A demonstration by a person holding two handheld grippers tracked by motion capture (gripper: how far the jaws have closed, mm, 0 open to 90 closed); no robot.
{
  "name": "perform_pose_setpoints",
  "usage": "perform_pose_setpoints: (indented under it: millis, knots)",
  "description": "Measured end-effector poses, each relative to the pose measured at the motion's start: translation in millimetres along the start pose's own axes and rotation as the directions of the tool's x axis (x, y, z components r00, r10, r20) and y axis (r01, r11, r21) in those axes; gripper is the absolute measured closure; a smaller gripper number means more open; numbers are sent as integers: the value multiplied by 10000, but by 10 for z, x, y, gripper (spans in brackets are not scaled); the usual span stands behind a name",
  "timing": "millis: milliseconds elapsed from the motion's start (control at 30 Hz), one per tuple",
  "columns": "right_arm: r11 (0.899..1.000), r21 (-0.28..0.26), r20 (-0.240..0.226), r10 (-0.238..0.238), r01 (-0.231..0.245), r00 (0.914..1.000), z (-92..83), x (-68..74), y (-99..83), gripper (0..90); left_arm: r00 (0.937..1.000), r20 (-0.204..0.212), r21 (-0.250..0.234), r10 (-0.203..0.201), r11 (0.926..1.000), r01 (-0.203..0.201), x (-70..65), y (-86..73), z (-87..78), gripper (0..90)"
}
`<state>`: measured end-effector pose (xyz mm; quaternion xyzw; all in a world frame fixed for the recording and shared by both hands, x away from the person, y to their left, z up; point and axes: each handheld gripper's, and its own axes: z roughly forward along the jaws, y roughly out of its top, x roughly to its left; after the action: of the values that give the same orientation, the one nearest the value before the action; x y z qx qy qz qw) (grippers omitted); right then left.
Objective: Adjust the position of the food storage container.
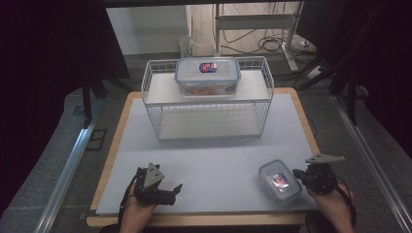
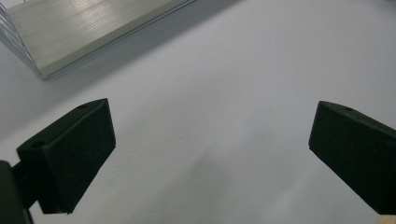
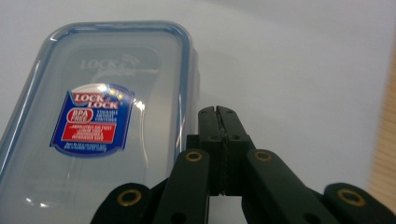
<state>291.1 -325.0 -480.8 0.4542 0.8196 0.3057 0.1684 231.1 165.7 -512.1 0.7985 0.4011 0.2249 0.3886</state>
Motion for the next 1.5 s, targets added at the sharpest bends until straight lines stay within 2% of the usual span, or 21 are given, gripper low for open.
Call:
perform_pose_setpoints:
  millis: [167, 433, 500, 567, 767, 900, 967, 1000, 1200, 1367, 1433, 1500]
  knots:
    - [9990, -14, -258, -447, 447, 9987, 66, 140, 77, 893, 10000, -32, 32, 75, 10000, -75, -9, 0, -3, 5]
    - [9988, 421, -420, 257, -239, 9988, -80, 35, -159, 892, 10000, 10, 81, 56, 10000, -56, -5, -1, 1, 7]
    - [9979, 568, -592, 352, -318, 9976, -81, 54, -198, 892, 9999, 15, 112, 106, 9999, -106, -15, 2, 8, 7]
    - [9975, 635, -564, 333, -297, 9979, -71, 86, -215, 892, 9999, 30, 137, 128, 9998, -128, -21, 5, 16, 7]
    - [9972, 708, -1014, 314, -242, 9944, 11, 233, -147, 893, 9999, 88, 190, 135, 9997, -137, -27, 4, 28, 7]
    - [9975, 702, -1362, 23, 74, 9907, 117, 377, -48, 893, 9998, 127, 206, 144, 9997, -147, -29, 4, 30, 7]
    - [9969, 687, -1634, -276, 393, 9862, 212, 480, 44, 893, 9998, 136, 220, 139, 9997, -142, -29, 3, 33, 7]
    - [9969, 687, -1634, -276, 393, 9862, 212, 480, 44, 893, 9998, 144, 221, 135, 9997, -138, -30, 3, 35, 7]
    - [9931, 605, -2181, -853, 1007, 9722, 471, 697, 304, 893, 9997, 190, 248, 126, 9996, -130, -30, 2, 39, 7]
    - [9866, 415, -2515, -1426, 1579, 9573, 652, 882, 476, 893, 9997, 218, 307, 121, 9994, -128, -29, -3, 44, 7]
    - [9842, 274, -2577, -1620, 1748, 9525, 680, 895, 493, 891, 9997, 199, 291, 109, 9995, -115, -24, -8, 35, 7]
    - [9837, 287, -2473, -1652, 1776, 9547, 678, 866, 470, 890, 9998, 176, 284, 84, 9996, -89, -12, -13, 24, 7]
